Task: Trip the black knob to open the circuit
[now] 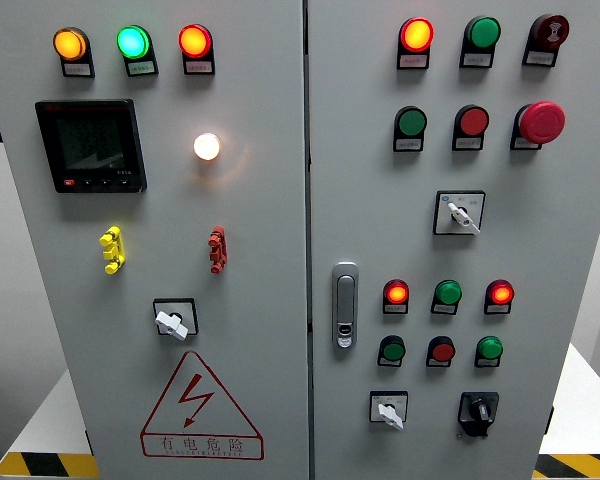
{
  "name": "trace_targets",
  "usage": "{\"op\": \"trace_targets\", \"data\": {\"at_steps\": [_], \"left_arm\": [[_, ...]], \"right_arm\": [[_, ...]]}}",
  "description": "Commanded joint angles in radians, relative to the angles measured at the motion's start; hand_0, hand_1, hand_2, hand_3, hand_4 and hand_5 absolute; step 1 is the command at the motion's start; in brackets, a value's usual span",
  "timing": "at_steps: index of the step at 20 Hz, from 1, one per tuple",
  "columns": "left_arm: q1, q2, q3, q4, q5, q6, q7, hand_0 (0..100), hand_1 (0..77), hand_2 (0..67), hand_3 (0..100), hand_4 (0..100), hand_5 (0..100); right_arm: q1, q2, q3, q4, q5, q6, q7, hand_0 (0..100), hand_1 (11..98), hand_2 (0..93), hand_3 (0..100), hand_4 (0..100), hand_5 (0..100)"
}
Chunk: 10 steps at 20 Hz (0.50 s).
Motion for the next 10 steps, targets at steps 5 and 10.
{"op": "trace_targets", "data": {"at_steps": [5, 10], "left_arm": [[0.000, 0.000, 0.000, 0.000, 0.000, 0.000, 0.000, 0, 3.0, 13.0, 21, 7, 1], [0.000, 0.000, 0.000, 0.000, 0.000, 0.000, 0.000, 0, 3.0, 13.0, 21, 7, 1]], "right_arm": [[0.005, -0.0350, 0.350, 0.041, -0.330, 0.036, -0.056, 74, 33.7, 3.6, 7, 6, 19], [0.043, -0.0366, 0.349, 0.034, -0.352, 0.038, -0.062, 73, 33.9, 3.7, 7, 6, 19]]}}
